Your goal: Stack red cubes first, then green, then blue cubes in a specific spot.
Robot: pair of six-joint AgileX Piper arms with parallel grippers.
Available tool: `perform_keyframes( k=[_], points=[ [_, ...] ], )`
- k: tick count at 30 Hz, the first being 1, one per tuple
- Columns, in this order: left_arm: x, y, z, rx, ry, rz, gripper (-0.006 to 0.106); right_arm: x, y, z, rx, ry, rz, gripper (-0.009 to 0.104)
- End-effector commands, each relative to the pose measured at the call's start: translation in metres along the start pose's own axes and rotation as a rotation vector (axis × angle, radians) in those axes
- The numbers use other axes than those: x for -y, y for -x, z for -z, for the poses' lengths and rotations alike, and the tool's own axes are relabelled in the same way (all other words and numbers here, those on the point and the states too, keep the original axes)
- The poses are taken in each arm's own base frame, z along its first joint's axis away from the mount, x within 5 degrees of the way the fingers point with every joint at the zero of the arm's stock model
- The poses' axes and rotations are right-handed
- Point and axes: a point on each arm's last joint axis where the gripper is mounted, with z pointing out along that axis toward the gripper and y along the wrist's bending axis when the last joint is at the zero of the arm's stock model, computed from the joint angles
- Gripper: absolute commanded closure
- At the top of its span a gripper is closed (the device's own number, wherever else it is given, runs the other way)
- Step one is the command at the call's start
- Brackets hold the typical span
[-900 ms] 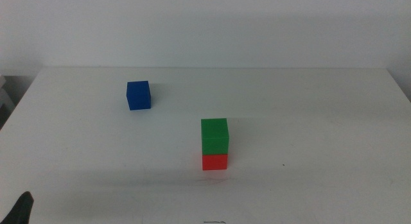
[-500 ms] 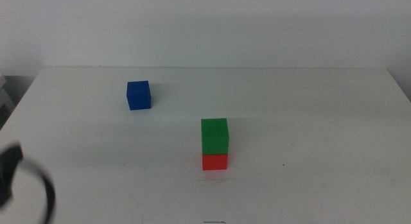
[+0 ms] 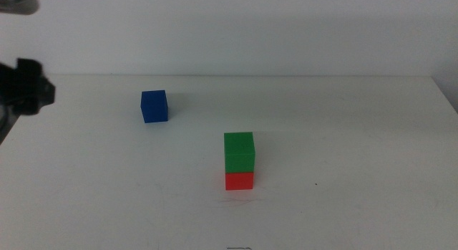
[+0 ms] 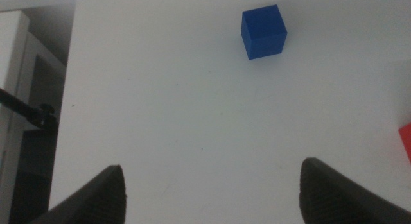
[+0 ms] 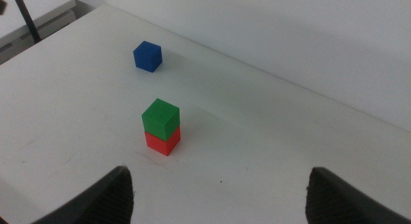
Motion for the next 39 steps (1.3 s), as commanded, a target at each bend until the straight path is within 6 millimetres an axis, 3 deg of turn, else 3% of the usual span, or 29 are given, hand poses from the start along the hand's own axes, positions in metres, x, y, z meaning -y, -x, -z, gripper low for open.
perform_keyframes(
  k=[1,7,11,16,22,24,32,39],
  points=[
    [0.002,0.022,-0.004,0.072,-0.011,0.004,0.009,0.002,0.01,0.002,0.081,-0.024,0.016,0.001],
    [0.004,0.048,-0.039,-0.005,-0.002,0.105,0.009,0.002,0.01,0.002,0.08,-0.024,0.016,0.001],
    [0.003,0.077,-0.07,-0.074,0.04,0.083,0.009,0.002,0.01,0.002,0.08,-0.024,0.016,0.001],
    [0.012,0.11,-0.113,-0.104,-0.019,0.134,0.009,0.002,0.01,0.002,0.08,-0.024,0.016,0.001],
    [0.022,0.136,-0.179,-0.163,-0.065,0.166,0.009,0.002,0.01,0.002,0.08,-0.024,0.016,0.001],
    [0.027,0.145,-0.192,-0.188,-0.068,0.158,0.009,0.002,0.01,0.002,0.08,-0.024,0.016,0.001],
    [0.056,0.153,-0.242,-0.251,-0.087,0.184,0.009,0.002,0.01,0.002,0.08,-0.024,0.016,0.001],
    [0.062,0.135,-0.283,-0.319,-0.086,0.209,0.009,0.002,0.01,0.002,0.08,-0.024,0.016,0.001]
  ],
)
